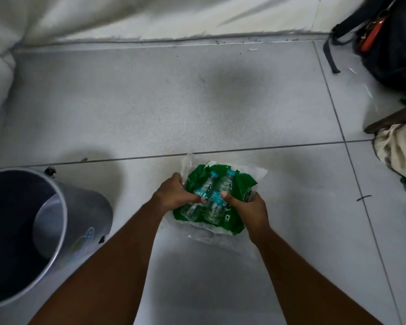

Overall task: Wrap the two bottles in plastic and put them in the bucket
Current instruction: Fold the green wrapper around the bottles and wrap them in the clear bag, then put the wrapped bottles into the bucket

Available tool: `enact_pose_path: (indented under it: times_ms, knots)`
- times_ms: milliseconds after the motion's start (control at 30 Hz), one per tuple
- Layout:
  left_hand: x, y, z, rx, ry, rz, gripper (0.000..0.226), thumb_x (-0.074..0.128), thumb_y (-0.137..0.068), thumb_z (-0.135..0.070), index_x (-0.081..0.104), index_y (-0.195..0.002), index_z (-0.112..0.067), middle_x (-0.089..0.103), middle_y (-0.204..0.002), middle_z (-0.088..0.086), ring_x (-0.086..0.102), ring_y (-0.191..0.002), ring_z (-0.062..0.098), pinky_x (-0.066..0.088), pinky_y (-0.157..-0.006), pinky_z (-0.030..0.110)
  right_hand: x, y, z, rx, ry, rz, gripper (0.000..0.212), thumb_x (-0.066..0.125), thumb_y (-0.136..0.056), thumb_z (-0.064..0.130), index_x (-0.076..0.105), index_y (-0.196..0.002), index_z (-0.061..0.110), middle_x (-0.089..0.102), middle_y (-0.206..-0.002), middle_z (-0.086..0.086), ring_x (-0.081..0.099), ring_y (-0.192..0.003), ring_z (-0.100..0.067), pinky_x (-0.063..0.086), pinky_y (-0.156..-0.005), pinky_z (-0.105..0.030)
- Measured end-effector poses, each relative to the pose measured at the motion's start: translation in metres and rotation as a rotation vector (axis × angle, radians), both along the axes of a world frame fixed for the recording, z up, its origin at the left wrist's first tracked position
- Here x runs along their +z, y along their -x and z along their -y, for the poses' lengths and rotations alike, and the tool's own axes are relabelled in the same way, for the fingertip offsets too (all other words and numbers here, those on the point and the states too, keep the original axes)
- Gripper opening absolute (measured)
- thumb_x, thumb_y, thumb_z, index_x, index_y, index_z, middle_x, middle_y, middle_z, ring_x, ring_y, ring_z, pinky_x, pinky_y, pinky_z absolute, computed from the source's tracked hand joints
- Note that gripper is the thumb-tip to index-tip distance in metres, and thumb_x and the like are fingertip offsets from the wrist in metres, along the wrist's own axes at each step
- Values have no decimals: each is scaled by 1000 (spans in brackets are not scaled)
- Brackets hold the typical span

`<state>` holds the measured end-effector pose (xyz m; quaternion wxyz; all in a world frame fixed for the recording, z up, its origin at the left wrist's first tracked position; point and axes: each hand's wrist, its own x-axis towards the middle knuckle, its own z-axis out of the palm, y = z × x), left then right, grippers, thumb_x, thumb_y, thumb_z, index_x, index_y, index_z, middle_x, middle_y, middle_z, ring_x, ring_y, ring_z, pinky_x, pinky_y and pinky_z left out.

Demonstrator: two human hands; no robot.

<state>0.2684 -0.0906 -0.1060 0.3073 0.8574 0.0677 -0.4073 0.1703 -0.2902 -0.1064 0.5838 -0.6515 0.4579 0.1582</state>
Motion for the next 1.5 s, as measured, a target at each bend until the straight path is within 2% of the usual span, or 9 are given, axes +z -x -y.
enact_pose_path:
  times_ms: [67,200,400,500,667,1000,1167,1400,1500]
  knots:
    - [-3,9,6,-3,-1,19,84,91,-52,-54,49,-117,-20,61,-109,0,60,-94,19,52,-71,33,-5,-2,-7,88,100,-1,116,88,-32,75,51,-131,30,63,-129,-5,65,-116,-27,58,-93,-51]
    - [-12,18,10,81,44,-9,92,91,-53,-55,45,-124,-19,60,-114,1,60,-97,19,54,-77,33,1,-3,-22,246,204,-15,112,92,-52,55,36,-144,26,55,-141,-7,56,-126,-29,52,-100,-46]
    - [-14,32,11,233,169,-21,114,92,-65,-35,12,-144,-18,49,-131,4,53,-103,16,47,-78,28,-8,-6,-34,322,290,-39,111,91,-58,51,30,-148,27,55,-140,-8,57,-125,-29,52,-100,-46]
    - [-8,38,8,259,179,9,106,90,-66,-39,23,-145,-19,54,-137,8,59,-106,21,50,-75,29,1,-9,-36,340,303,-14,95,91,-65,39,37,-142,25,61,-134,-6,63,-117,-26,56,-94,-43]
    - [37,51,6,368,229,57,89,87,-72,-32,34,-142,-18,58,-133,7,56,-98,15,48,-77,26,46,-10,-44,391,344,44,82,88,-67,40,44,-135,25,65,-127,-3,65,-111,-22,55,-90,-38]
    - [196,71,-65,688,280,171,84,89,-68,-34,38,-133,-21,58,-128,3,61,-109,20,57,-87,36,211,-34,-112,619,366,158,81,88,-63,42,46,-131,28,67,-121,-1,67,-107,-22,59,-87,-43]
    - [263,88,-130,853,245,247,84,90,-65,-38,40,-130,-23,60,-121,2,62,-105,20,57,-78,32,279,-41,-177,759,325,244,87,85,-57,52,45,-132,34,68,-121,2,68,-107,-21,60,-88,-47]
    - [309,109,-230,1053,249,337,87,95,-60,-30,46,-132,-24,62,-120,-2,62,-108,19,57,-82,31,335,-50,-284,976,275,350,83,88,-64,40,45,-134,31,66,-122,4,66,-108,-16,59,-88,-39]
    - [311,112,-264,1093,239,368,94,94,-54,-44,47,-133,-27,63,-125,-3,64,-110,18,60,-86,38,335,-54,-321,1035,262,366,82,89,-66,38,44,-134,29,66,-123,3,66,-107,-14,57,-83,-30]
